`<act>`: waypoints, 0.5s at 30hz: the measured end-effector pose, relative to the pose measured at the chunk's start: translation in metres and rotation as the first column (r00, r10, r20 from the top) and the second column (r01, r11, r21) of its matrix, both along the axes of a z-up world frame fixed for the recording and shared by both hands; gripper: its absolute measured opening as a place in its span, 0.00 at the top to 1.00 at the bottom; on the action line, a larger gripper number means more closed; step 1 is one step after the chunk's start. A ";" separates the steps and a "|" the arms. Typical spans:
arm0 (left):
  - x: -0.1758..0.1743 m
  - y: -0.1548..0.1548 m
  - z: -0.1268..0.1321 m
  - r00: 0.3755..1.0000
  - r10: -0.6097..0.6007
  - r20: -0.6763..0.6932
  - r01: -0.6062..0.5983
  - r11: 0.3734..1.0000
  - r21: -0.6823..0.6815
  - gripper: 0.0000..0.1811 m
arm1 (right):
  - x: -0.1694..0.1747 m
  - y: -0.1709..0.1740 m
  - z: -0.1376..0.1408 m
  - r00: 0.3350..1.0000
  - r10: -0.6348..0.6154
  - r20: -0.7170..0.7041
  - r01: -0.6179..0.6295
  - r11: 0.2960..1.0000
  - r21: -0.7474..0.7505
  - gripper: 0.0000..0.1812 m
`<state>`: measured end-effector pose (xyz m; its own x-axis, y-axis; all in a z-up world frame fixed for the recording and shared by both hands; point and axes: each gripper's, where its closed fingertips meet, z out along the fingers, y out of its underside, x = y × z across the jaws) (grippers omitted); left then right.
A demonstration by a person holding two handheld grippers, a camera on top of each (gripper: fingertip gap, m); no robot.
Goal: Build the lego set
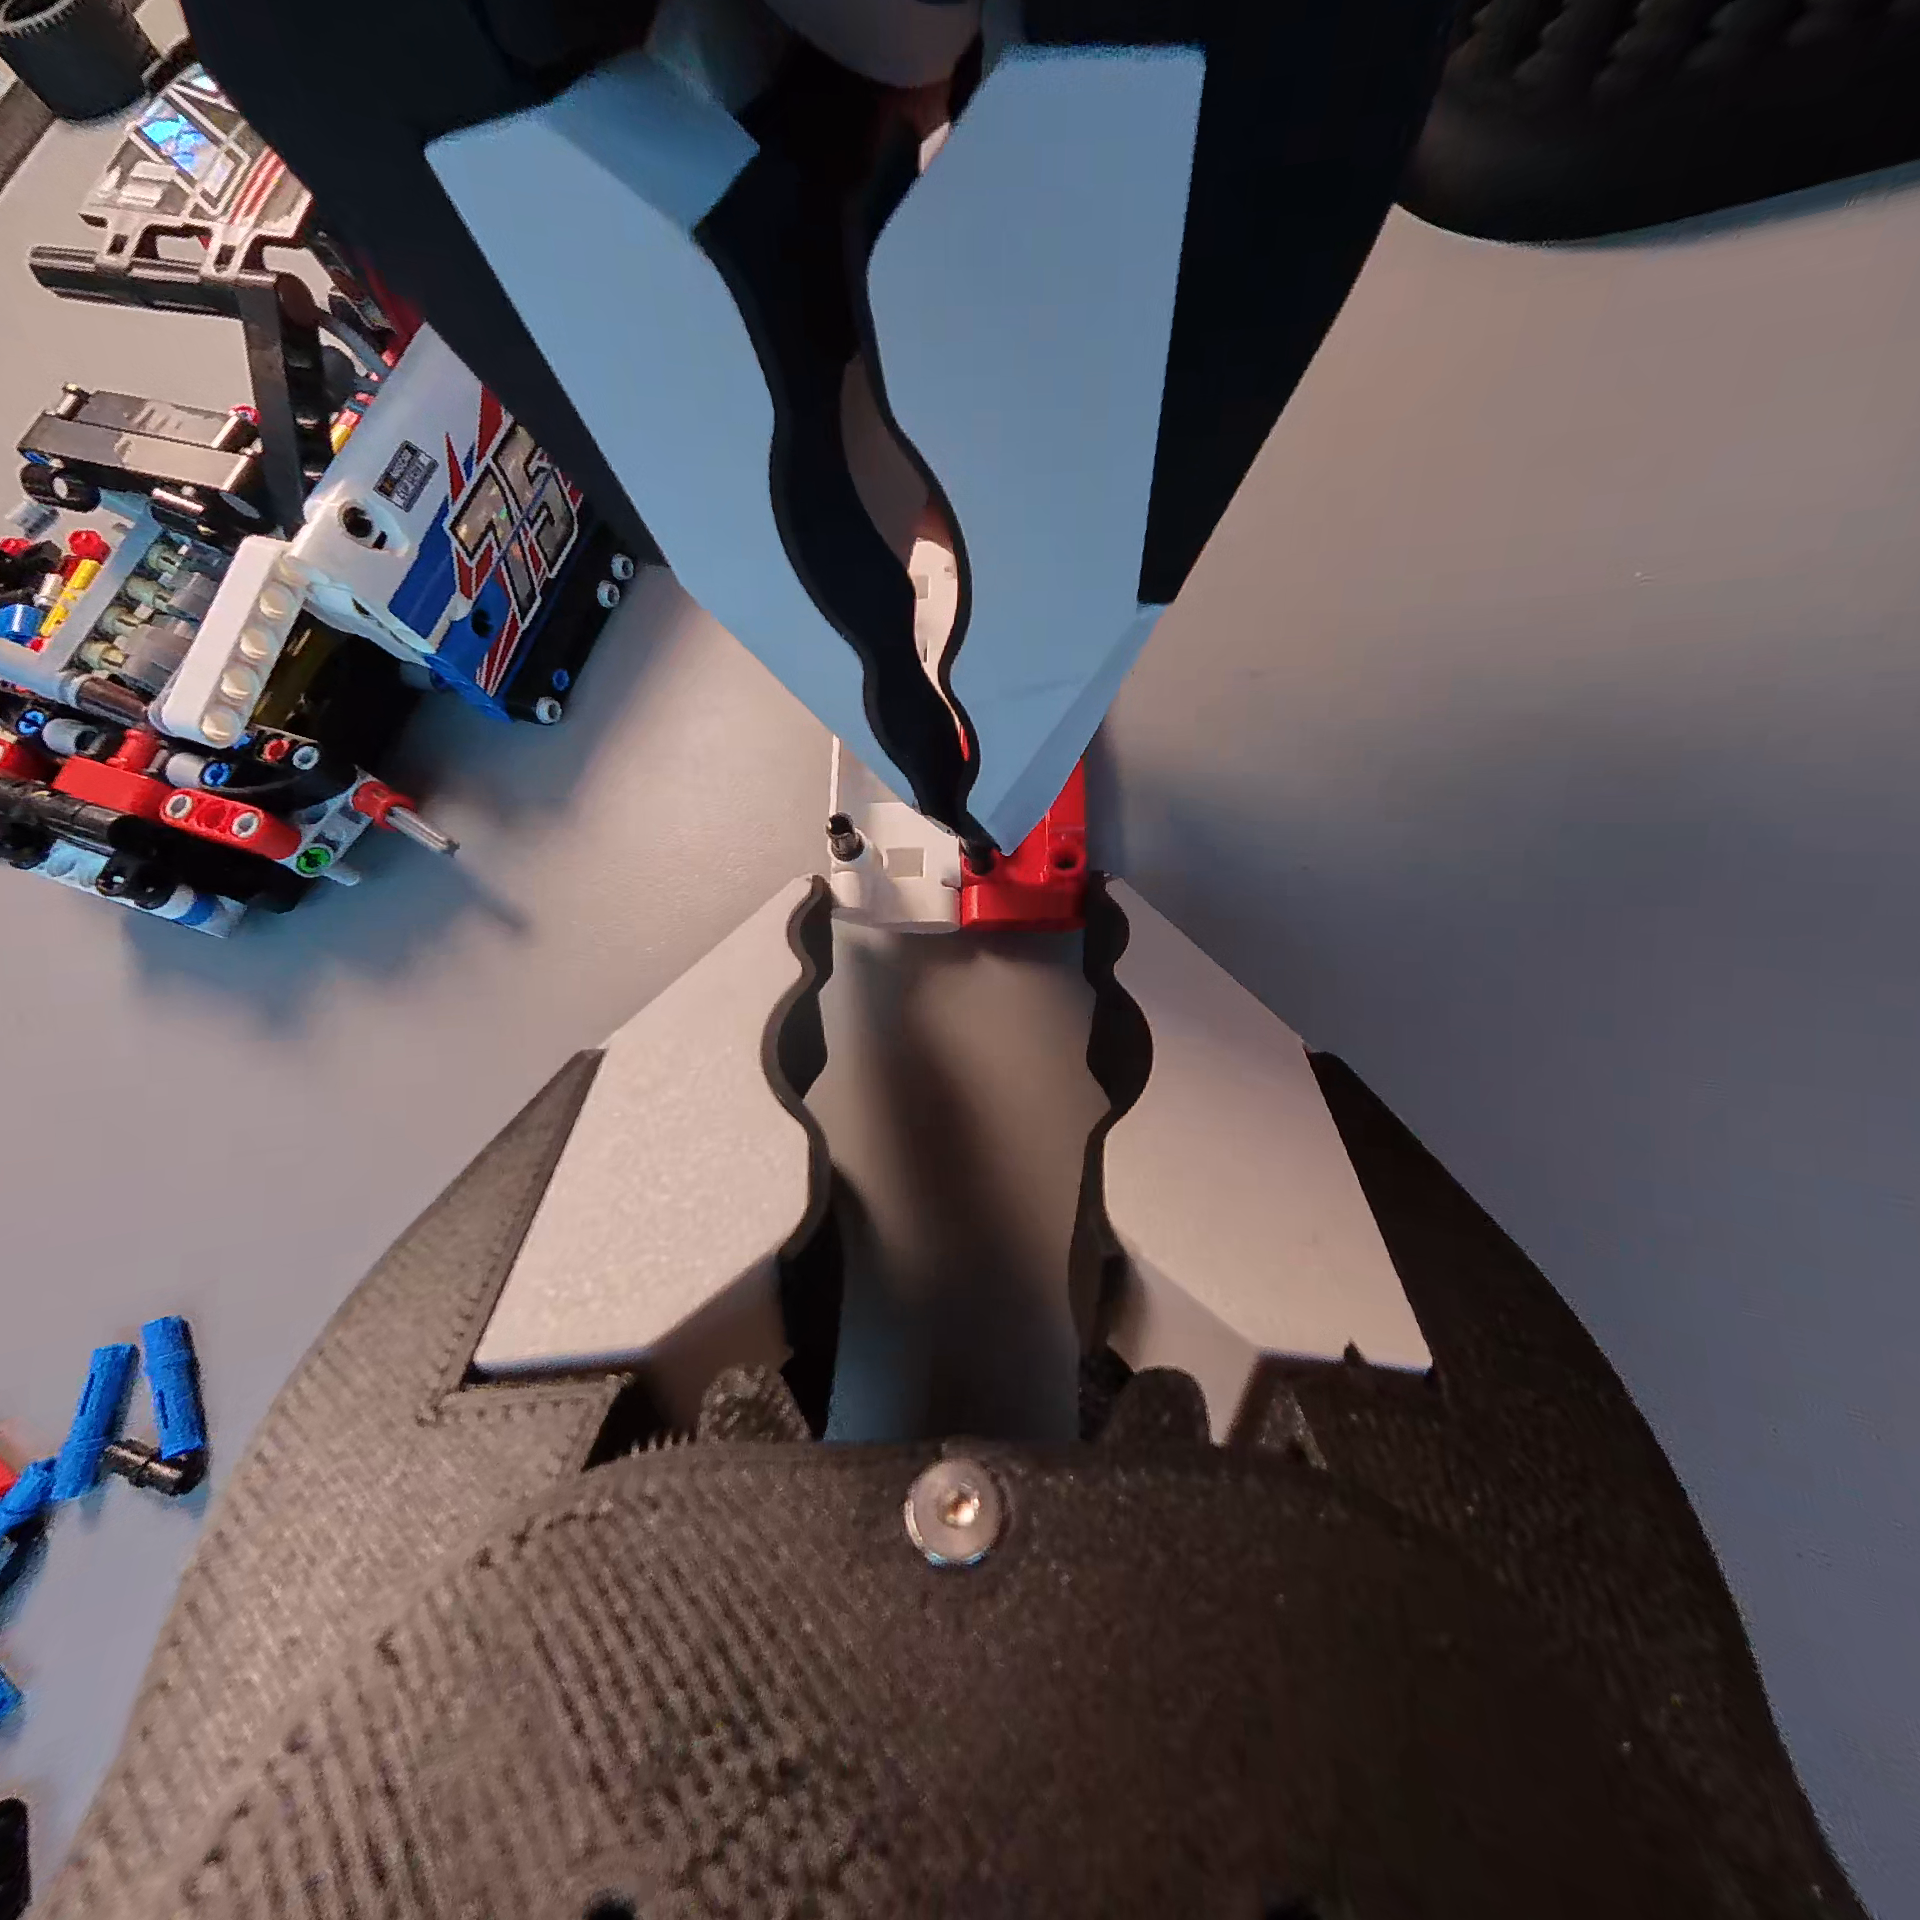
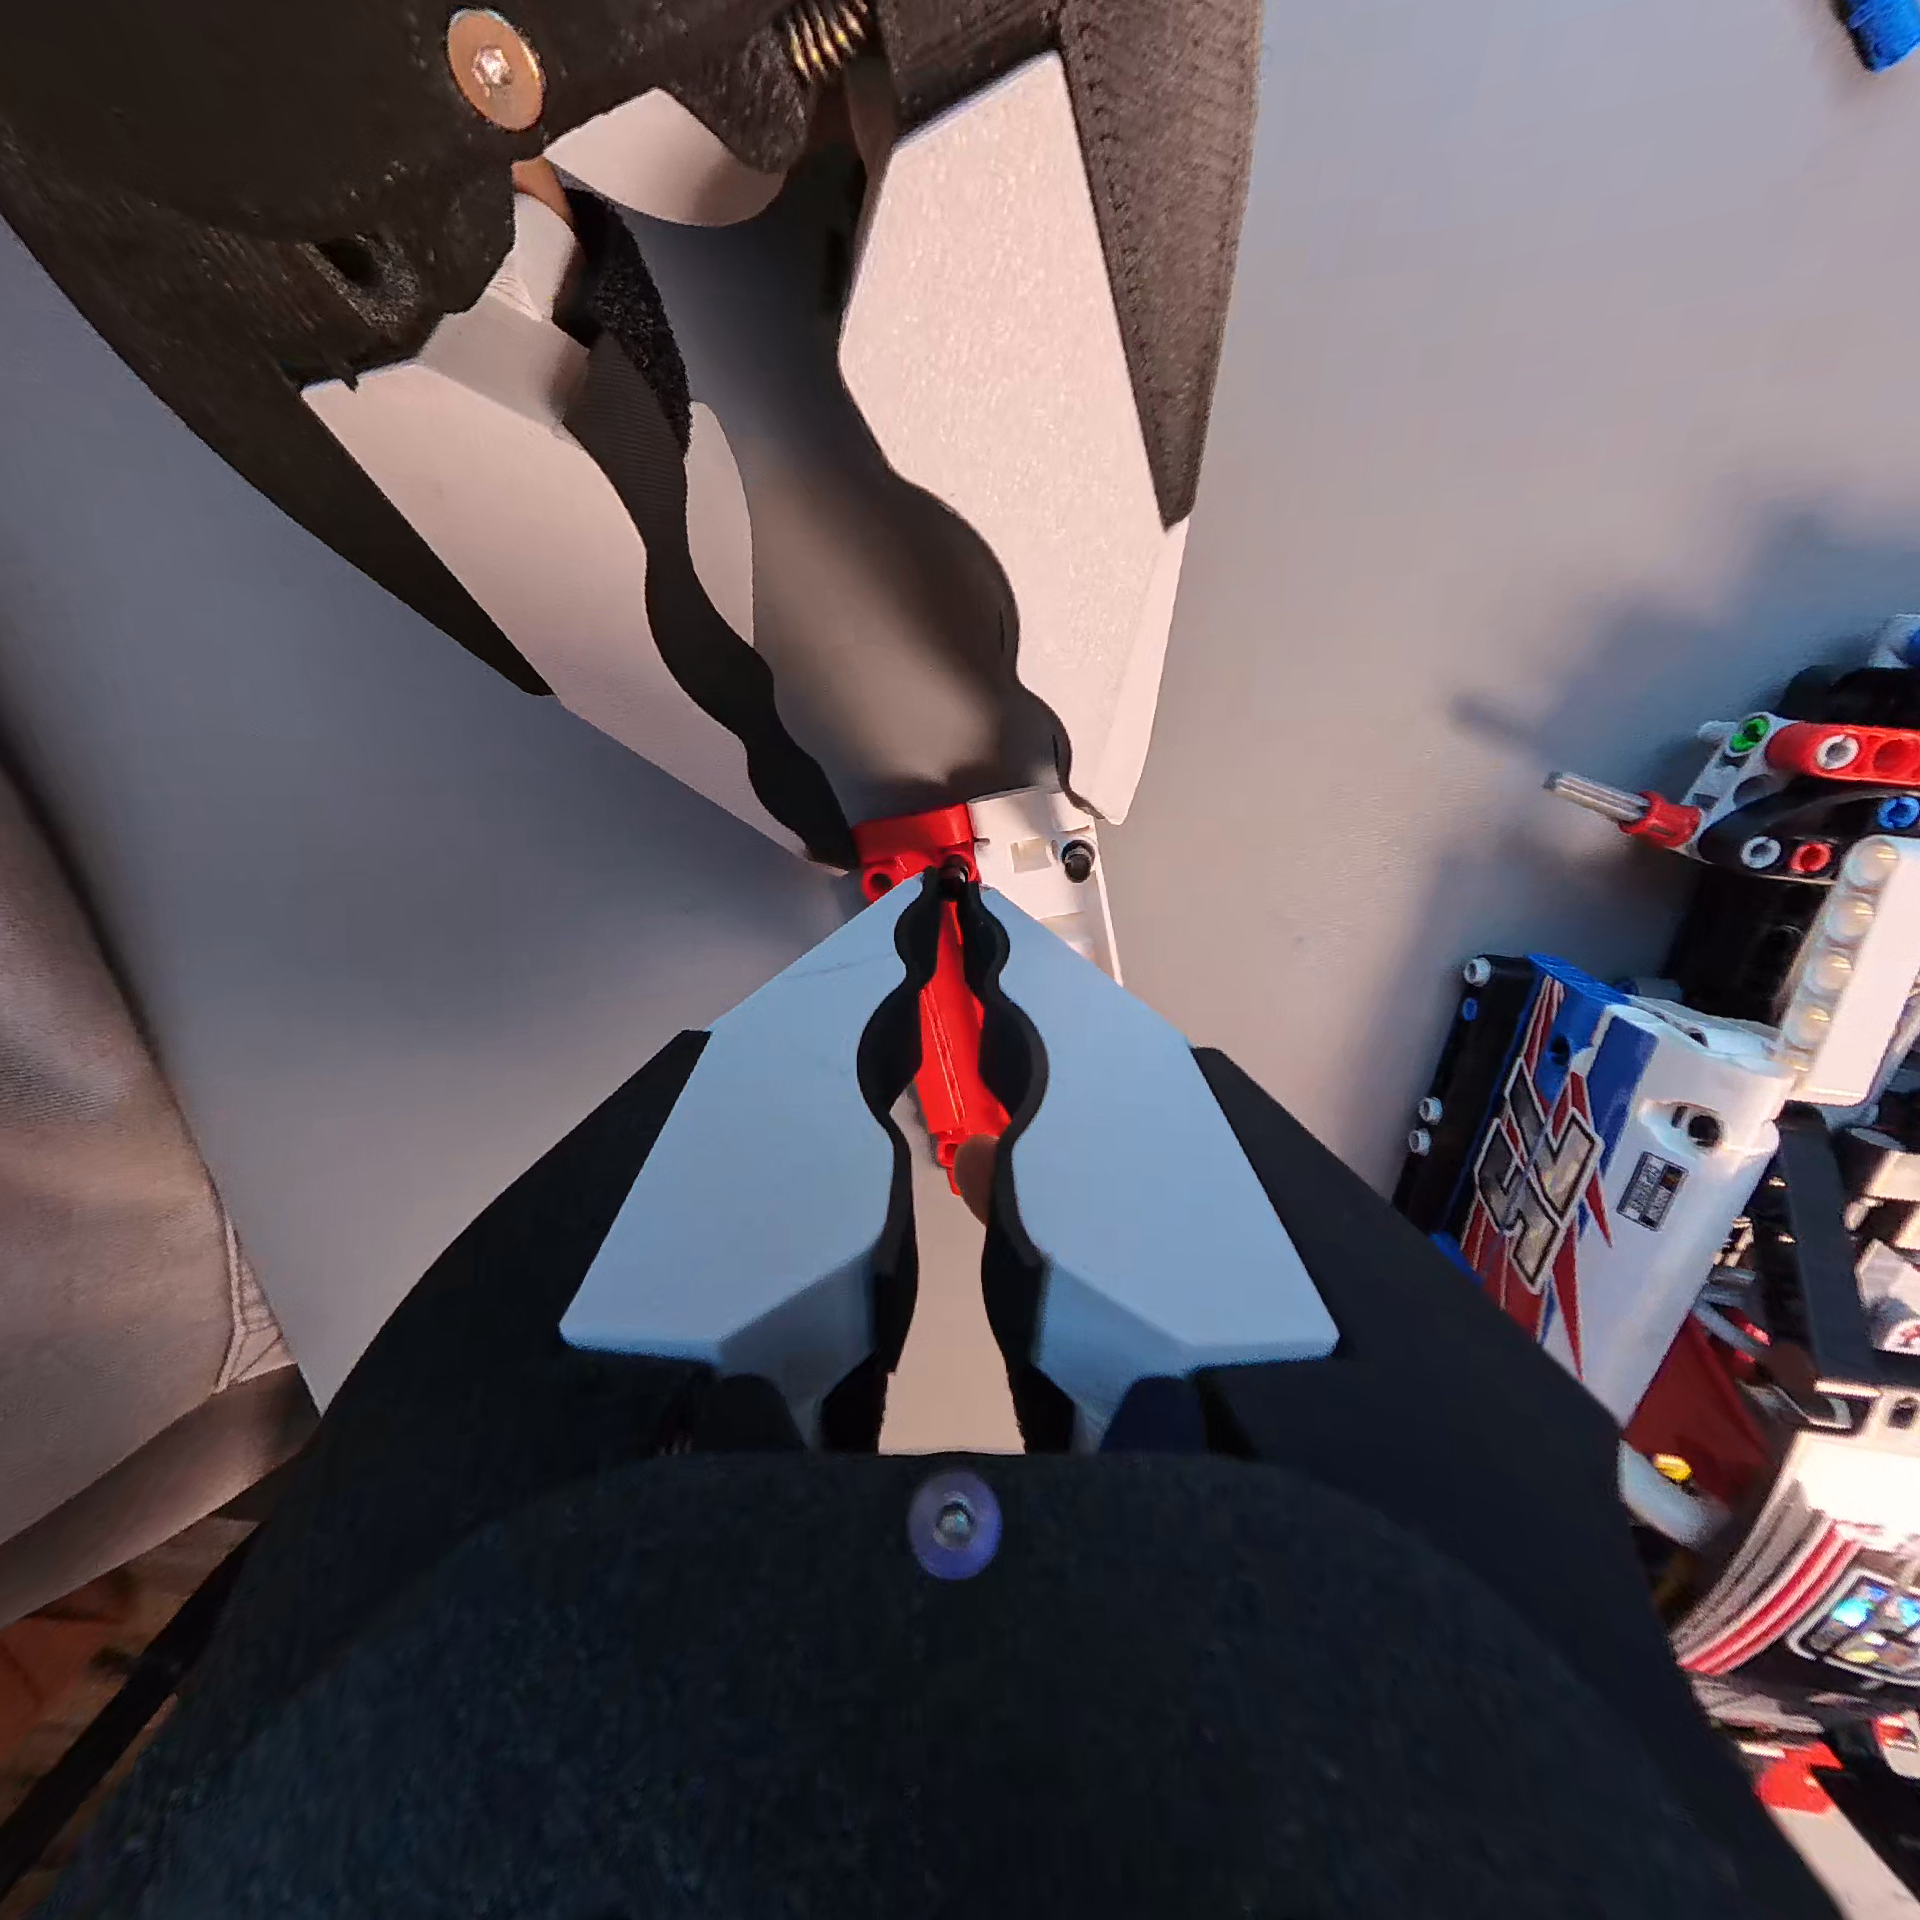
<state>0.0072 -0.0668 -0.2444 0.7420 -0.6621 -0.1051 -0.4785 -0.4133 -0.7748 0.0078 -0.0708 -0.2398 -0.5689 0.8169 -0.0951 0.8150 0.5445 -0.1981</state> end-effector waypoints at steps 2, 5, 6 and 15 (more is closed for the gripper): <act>0.000 0.000 0.000 1.000 0.000 -0.008 0.000 1.000 0.008 0.74 | 0.000 0.000 0.000 1.000 -0.011 -0.004 0.011 1.000 0.006 1.00; 0.000 0.000 0.000 1.000 0.001 -0.026 -0.001 1.000 0.024 0.74 | -0.001 0.000 0.000 0.999 -0.034 -0.006 0.034 0.999 0.007 1.00; 0.000 0.000 0.000 1.000 0.002 -0.030 -0.001 1.000 0.028 0.74 | -0.001 -0.001 0.000 0.999 -0.042 -0.004 0.042 0.999 0.004 1.00; 0.004 0.001 0.000 0.999 -0.038 -0.013 0.038 0.999 0.010 0.74 | 0.002 0.001 -0.003 0.994 -0.110 -0.025 0.110 0.994 -0.007 1.00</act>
